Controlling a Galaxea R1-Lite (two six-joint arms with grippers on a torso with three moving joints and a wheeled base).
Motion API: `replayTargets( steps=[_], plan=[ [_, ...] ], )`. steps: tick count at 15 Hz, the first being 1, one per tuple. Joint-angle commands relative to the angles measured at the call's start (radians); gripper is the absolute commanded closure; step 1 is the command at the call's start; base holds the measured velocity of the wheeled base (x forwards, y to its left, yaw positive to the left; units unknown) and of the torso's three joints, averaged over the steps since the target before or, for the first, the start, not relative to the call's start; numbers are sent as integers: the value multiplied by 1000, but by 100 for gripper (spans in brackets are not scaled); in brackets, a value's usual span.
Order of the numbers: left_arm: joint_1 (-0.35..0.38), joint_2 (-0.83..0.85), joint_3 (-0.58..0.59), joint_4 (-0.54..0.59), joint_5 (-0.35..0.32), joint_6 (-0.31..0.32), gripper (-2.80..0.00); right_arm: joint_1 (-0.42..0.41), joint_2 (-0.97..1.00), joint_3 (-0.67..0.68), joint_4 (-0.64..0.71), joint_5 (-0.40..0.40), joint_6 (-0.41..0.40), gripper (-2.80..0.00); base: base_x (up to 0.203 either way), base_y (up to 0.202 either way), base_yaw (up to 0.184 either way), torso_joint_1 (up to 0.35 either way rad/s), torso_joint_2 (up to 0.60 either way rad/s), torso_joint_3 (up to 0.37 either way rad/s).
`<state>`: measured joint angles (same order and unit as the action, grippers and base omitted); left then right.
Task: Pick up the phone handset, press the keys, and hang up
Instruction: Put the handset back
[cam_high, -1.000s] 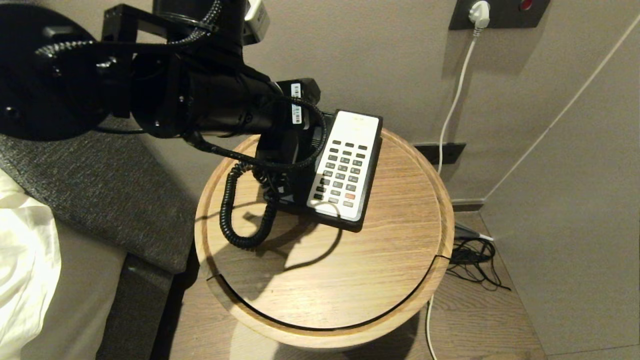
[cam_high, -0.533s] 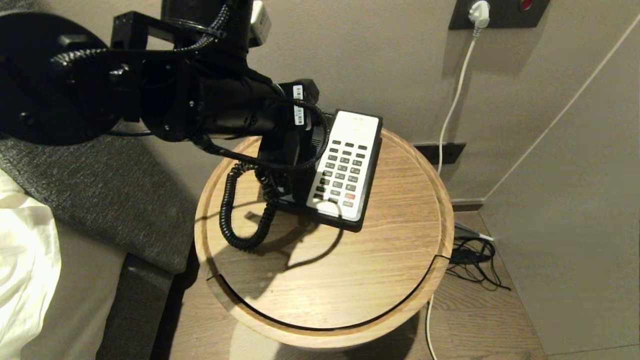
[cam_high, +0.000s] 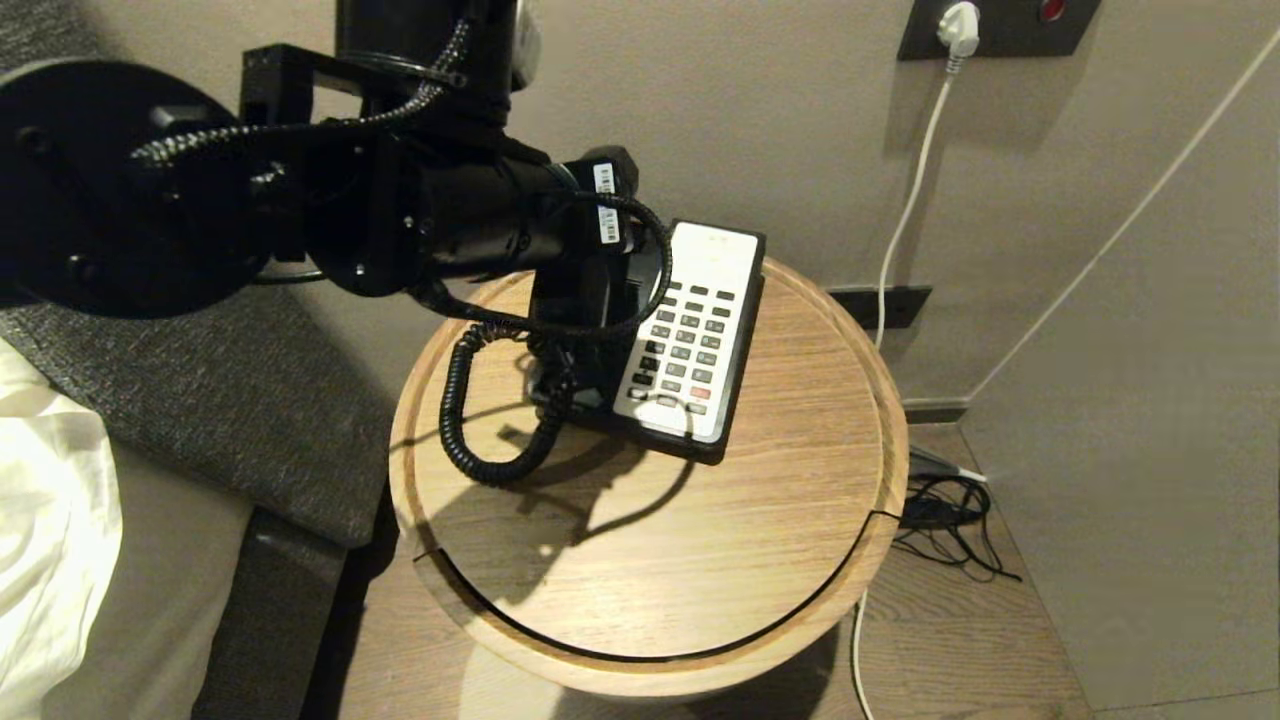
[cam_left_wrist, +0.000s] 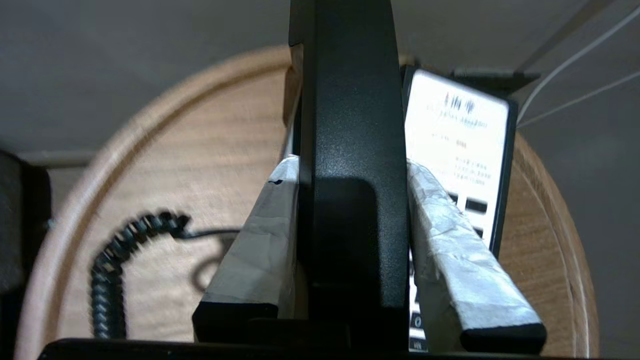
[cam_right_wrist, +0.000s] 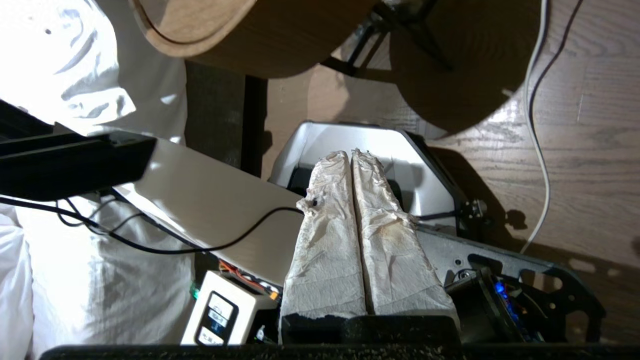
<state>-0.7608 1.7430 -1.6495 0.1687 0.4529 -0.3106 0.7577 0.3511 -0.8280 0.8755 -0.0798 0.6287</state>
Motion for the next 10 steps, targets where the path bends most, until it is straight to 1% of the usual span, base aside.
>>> replayTargets(
  steps=[1, 4, 7, 10],
  plan=[
    [-3, -14, 49, 0, 6, -33, 0, 0, 2, 17, 5, 2, 3, 0, 0, 0, 0, 0, 0, 0],
    [-6, -29, 114, -22, 1, -30, 0, 0, 6, 28, 4, 20, 2, 0, 0, 0, 0, 0, 0, 0],
    [-8, -27, 119, -84, -21, -24, 0, 0, 2, 47, 3, 20, -11, 0, 0, 0, 0, 0, 0, 0],
    [-12, -28, 126, -96, -42, -19, 0, -1, -1, 55, 5, 30, -12, 0, 0, 0, 0, 0, 0, 0]
  ],
)
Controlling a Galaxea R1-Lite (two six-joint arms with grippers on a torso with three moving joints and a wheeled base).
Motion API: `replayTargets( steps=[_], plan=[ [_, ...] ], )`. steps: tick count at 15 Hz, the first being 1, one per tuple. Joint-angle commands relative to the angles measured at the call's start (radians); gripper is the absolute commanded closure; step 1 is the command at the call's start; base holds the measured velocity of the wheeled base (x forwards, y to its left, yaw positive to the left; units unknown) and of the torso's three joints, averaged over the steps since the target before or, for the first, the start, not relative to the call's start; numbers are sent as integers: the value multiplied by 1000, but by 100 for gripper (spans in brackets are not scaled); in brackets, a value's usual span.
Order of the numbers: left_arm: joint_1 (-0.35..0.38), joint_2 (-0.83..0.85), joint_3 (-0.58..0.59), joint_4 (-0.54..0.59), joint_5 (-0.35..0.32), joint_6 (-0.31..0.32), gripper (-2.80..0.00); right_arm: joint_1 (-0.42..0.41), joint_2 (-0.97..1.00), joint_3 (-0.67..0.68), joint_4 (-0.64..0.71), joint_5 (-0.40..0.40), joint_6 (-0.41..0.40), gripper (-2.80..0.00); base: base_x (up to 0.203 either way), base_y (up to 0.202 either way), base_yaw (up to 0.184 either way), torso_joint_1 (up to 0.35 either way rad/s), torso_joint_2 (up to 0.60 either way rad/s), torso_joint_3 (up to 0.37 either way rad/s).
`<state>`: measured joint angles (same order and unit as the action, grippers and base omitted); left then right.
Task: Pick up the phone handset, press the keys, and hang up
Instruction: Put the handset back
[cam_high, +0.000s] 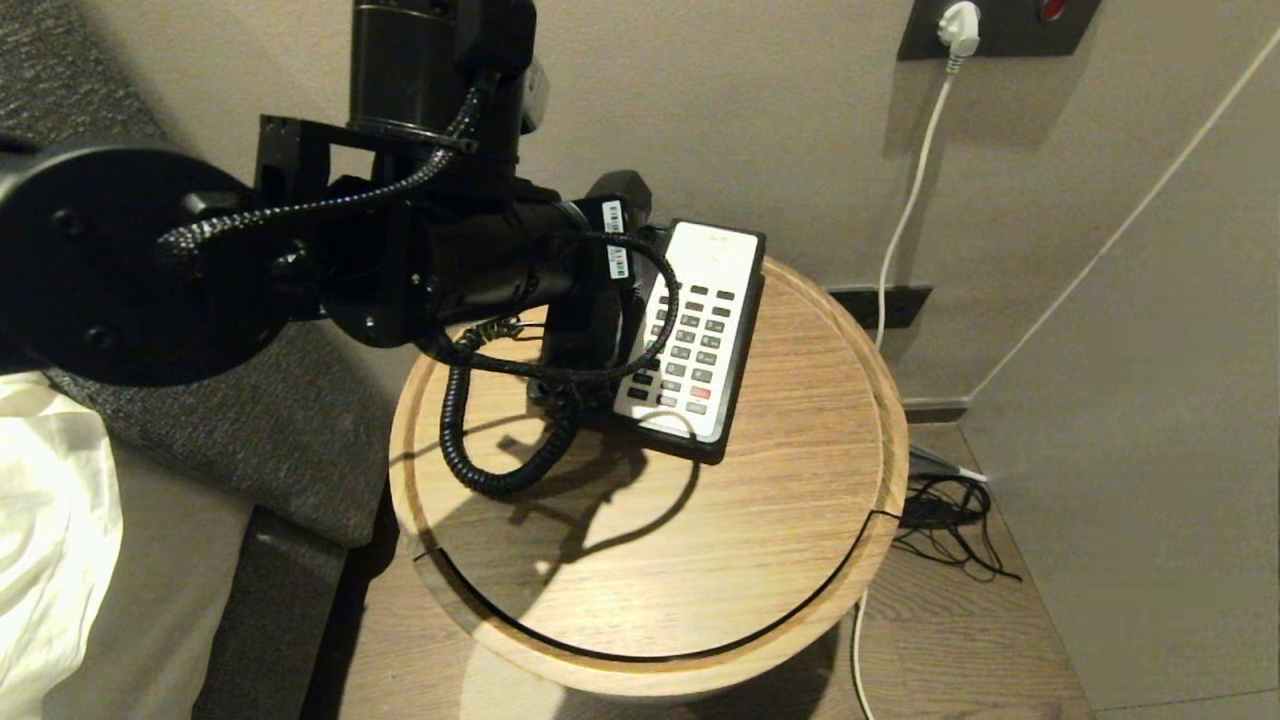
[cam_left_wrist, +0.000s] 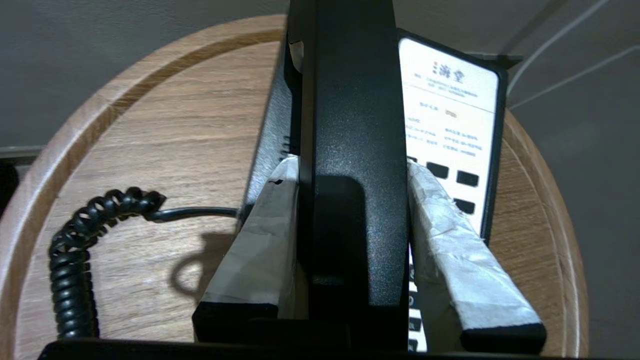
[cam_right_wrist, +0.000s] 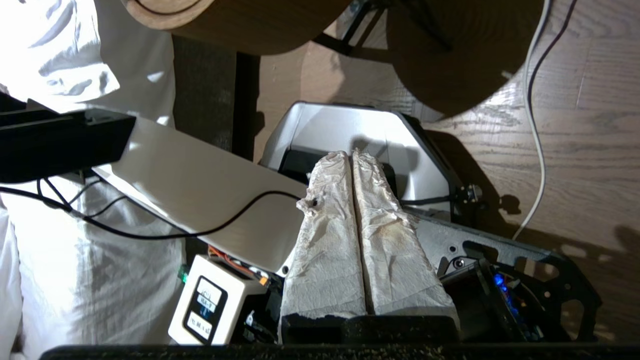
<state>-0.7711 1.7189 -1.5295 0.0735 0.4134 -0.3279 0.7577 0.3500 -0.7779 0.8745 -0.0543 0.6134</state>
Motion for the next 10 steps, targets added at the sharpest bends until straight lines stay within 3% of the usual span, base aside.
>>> replayTargets(
  steps=[1, 8, 10],
  plan=[
    [-4, -5, 19, 0, -5, -1, 0, 0, -2, 8, 6, 8, 2, 0, 0, 0, 0, 0, 0, 0],
    [-11, 14, 44, -1, -52, 1, 0, 0, -9, 25, 6, 11, 2, 0, 0, 0, 0, 0, 0, 0],
    [-10, 20, 56, -2, -60, 35, 0, 0, -9, 26, 6, 20, 2, 0, 0, 0, 0, 0, 0, 0]
  ],
)
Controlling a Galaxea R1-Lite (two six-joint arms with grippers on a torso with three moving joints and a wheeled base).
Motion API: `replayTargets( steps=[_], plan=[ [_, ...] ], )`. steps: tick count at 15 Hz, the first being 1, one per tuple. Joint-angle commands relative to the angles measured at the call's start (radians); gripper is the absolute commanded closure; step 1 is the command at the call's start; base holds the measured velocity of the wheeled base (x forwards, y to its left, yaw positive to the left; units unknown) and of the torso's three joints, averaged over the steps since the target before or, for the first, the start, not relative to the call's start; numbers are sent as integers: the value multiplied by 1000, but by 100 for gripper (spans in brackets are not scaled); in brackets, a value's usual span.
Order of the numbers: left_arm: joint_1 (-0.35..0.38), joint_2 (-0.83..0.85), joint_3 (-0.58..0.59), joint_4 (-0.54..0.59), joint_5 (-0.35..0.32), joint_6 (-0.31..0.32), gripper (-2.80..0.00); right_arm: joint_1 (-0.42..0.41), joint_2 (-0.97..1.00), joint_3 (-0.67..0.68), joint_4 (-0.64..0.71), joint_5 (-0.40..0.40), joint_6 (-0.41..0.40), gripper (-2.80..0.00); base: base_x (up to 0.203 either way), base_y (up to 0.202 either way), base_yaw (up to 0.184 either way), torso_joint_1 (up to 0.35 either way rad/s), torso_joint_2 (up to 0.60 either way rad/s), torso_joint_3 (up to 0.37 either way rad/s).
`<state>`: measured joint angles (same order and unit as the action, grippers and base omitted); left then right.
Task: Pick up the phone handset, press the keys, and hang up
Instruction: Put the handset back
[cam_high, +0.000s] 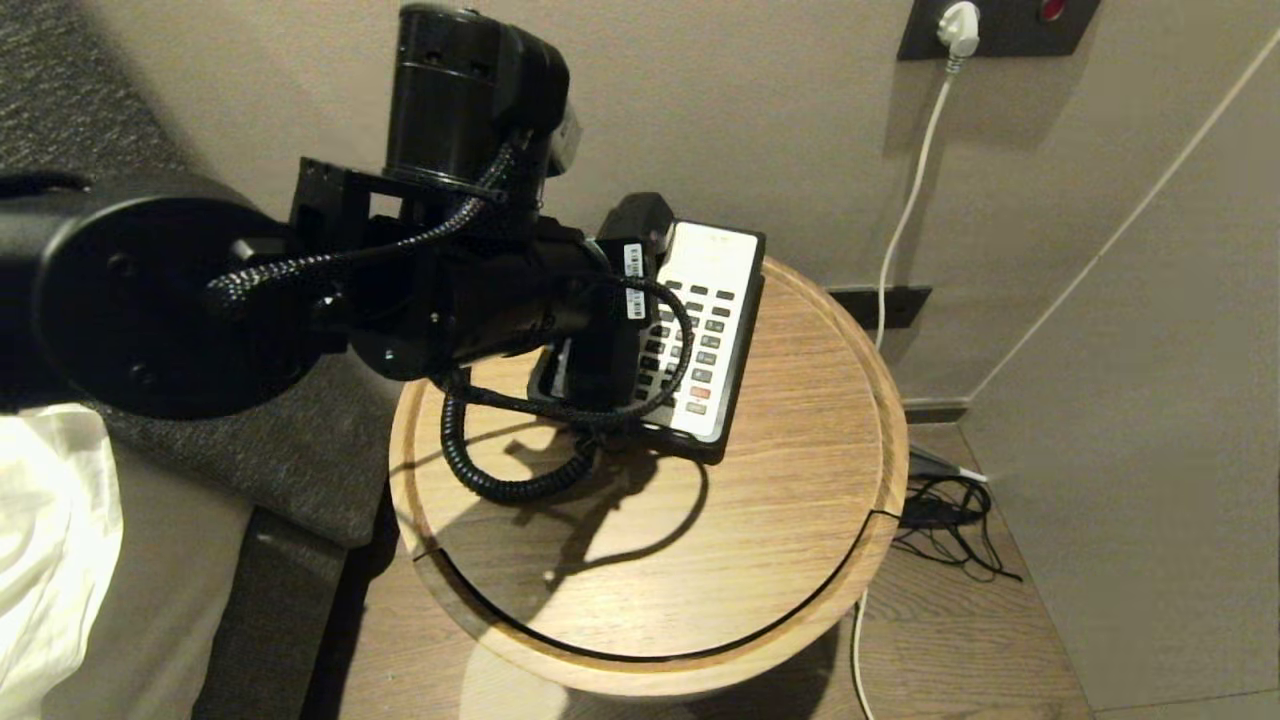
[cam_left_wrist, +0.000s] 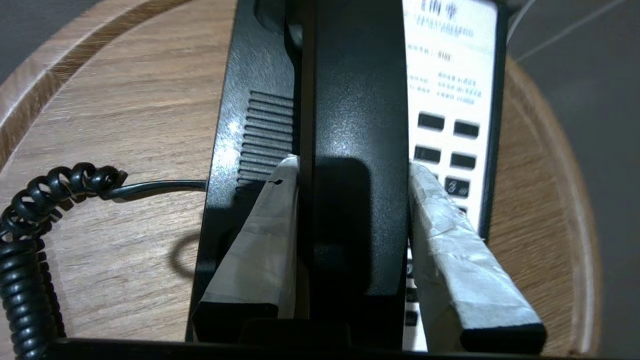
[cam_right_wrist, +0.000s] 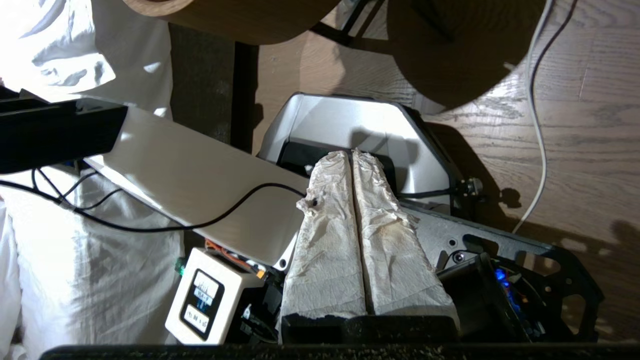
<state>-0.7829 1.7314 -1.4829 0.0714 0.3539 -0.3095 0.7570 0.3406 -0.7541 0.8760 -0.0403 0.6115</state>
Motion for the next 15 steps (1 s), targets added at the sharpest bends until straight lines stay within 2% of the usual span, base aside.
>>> replayTargets(
  steps=[1, 5, 15],
  plan=[
    [3, 5, 22, -4, -5, 42, 0, -1, 1, 2, 5, 16, 4, 0, 0, 0, 0, 0, 0, 0],
    [45, 20, 59, -100, -8, 116, 0, 1, -3, 15, 6, 17, 4, 0, 0, 0, 0, 0, 0, 0],
    [67, 20, 51, -111, -5, 133, 0, 0, -3, 36, 5, 34, 4, 0, 0, 0, 0, 0, 0, 0]
  ],
)
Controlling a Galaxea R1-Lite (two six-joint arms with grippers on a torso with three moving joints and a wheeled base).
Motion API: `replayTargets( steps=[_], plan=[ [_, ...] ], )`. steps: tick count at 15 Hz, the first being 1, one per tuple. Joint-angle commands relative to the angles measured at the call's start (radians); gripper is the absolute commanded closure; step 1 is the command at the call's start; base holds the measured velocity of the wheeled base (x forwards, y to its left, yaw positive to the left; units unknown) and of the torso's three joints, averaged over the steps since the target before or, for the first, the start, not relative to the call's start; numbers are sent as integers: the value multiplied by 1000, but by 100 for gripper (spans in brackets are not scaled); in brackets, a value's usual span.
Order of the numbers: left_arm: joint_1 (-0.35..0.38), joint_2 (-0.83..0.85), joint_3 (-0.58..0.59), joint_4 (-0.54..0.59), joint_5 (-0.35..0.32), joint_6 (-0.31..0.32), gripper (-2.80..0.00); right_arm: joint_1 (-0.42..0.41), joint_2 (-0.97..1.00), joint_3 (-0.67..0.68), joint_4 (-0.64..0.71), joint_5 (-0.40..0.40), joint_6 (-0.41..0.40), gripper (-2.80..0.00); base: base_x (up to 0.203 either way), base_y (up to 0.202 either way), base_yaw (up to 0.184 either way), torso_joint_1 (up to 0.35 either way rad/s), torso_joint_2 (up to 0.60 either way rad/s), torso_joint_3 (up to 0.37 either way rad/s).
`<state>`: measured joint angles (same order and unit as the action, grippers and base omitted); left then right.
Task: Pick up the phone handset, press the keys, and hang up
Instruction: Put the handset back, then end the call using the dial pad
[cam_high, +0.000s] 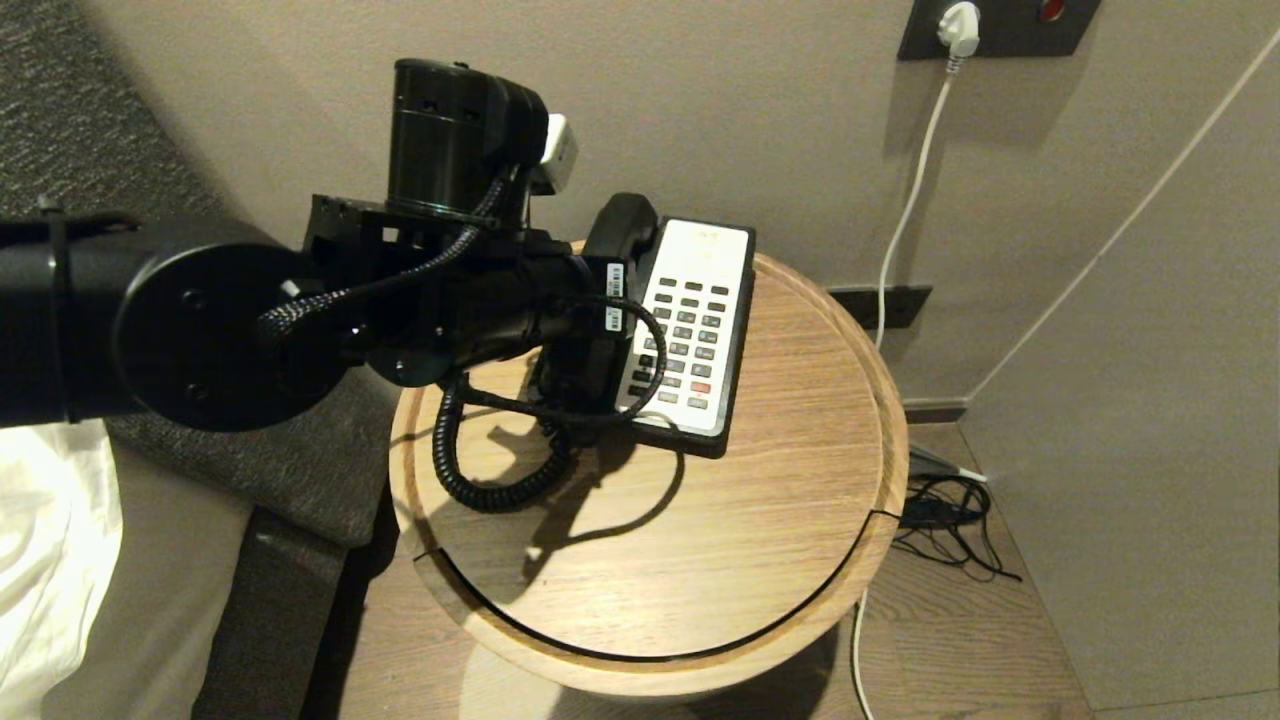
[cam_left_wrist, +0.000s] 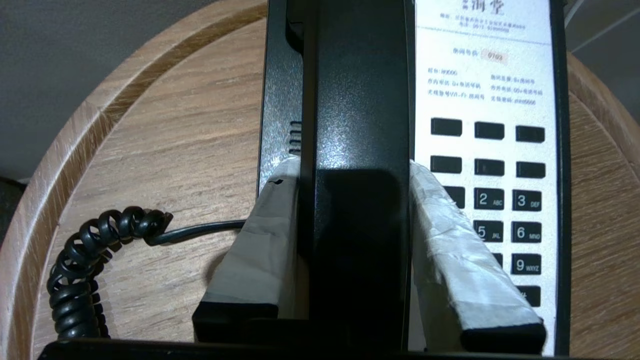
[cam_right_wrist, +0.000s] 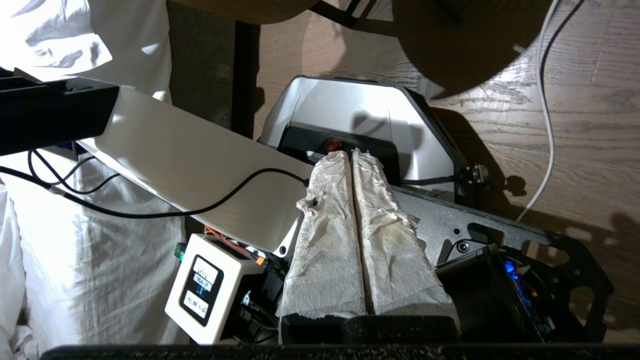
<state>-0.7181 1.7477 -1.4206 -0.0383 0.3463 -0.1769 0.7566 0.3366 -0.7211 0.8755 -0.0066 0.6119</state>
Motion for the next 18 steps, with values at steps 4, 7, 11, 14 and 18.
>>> replayTargets(
  steps=[4, 7, 11, 14, 18],
  plan=[
    [1, 10, -19, -51, 2, -4, -280, 1, 1, 11, 5, 11, 2, 0, 0, 0, 0, 0, 0, 0],
    [2, 4, -25, -51, 4, 0, -280, 0, 1, 12, 5, 13, 2, 0, 0, 0, 0, 0, 0, 0],
    [2, -83, 21, -49, 2, -5, -280, 0, 2, 29, 4, 13, -29, 0, 0, 0, 0, 0, 0, 0],
    [1, -223, 121, -35, 2, -16, 0, 0, 7, 57, -14, 12, -31, 0, 0, 0, 0, 0, 0, 0],
    [0, -486, 315, -11, -5, -53, 0, -6, -8, 91, -79, -3, -28, 0, 0, 0, 0, 0, 0, 0]
  ],
)
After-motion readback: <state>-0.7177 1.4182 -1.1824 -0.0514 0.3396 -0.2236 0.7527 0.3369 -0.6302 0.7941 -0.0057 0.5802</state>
